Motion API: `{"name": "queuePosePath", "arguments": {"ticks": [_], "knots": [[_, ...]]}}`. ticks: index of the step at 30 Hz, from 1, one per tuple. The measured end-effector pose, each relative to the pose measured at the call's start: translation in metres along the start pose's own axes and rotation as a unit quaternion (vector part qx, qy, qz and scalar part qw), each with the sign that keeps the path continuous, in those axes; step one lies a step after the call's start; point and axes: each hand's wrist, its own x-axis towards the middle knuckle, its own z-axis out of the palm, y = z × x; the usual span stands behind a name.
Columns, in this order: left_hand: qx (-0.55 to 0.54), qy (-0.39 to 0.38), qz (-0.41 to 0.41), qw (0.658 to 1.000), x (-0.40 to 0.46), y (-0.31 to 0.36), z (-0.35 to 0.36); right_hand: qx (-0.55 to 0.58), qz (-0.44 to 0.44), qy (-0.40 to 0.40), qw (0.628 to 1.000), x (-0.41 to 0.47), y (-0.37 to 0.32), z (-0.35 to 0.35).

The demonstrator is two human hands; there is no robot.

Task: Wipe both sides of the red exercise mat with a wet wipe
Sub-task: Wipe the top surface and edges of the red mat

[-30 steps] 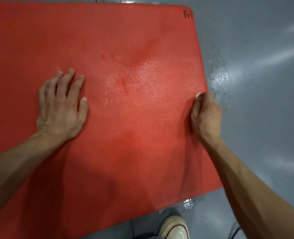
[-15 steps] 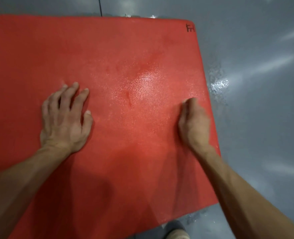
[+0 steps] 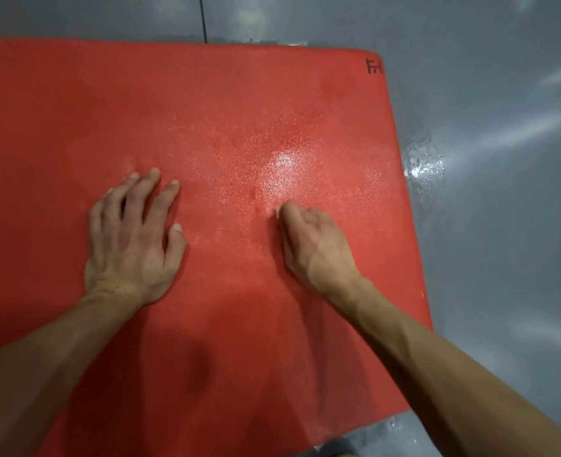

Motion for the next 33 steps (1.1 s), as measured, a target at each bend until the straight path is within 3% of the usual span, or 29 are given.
{"name": "queuePosePath", "arguments": {"ticks": [2, 7, 9, 12, 14, 19, 21, 24, 26, 30, 32, 33], "knots": [[-0.003, -0.006, 0.002, 1.000, 0.001, 0.000, 0.000, -0.028, -0.014, 0.013, 0.999, 0.007, 0.025, -0.008], [0.005, -0.002, 0.001, 1.000, 0.001, 0.000, 0.000, -0.046, 0.264, 0.111, 0.957, 0.014, 0.114, -0.044], [0.007, -0.003, 0.001, 1.000, 0.002, 0.001, 0.000, -0.023, 0.227, 0.119, 0.966, 0.022, 0.082, -0.031], [0.009, -0.003, -0.002, 1.000, 0.001, 0.001, -0.001, 0.013, 0.051, 0.031, 0.998, 0.030, 0.017, -0.006], [0.005, 0.000, 0.003, 1.000, 0.002, 0.001, -0.001, -0.027, -0.001, 0.014, 1.000, 0.035, 0.024, -0.011], [0.011, 0.005, 0.003, 1.000, 0.002, 0.000, 0.001, -0.042, 0.236, 0.118, 0.964, 0.039, 0.117, -0.045], [0.008, -0.002, 0.005, 1.000, 0.003, 0.000, 0.001, -0.025, 0.210, 0.133, 0.968, 0.045, 0.092, -0.032], [0.016, -0.006, 0.002, 1.000, 0.002, -0.001, -0.001, -0.002, 0.070, 0.057, 0.996, 0.054, 0.028, -0.005], [0.012, -0.005, 0.007, 1.000, 0.003, -0.001, 0.000, -0.037, 0.020, 0.036, 0.998, 0.057, 0.031, -0.010], [0.011, 0.002, 0.004, 1.000, 0.002, 0.000, 0.000, -0.077, 0.176, 0.096, 0.977, 0.059, 0.112, -0.042], [0.012, 0.000, 0.006, 1.000, 0.003, 0.000, 0.000, -0.064, 0.248, 0.136, 0.957, 0.060, 0.119, -0.045], [0.011, -0.002, 0.006, 1.000, 0.004, 0.000, -0.001, -0.048, 0.241, 0.139, 0.959, 0.066, 0.106, -0.038]]}}
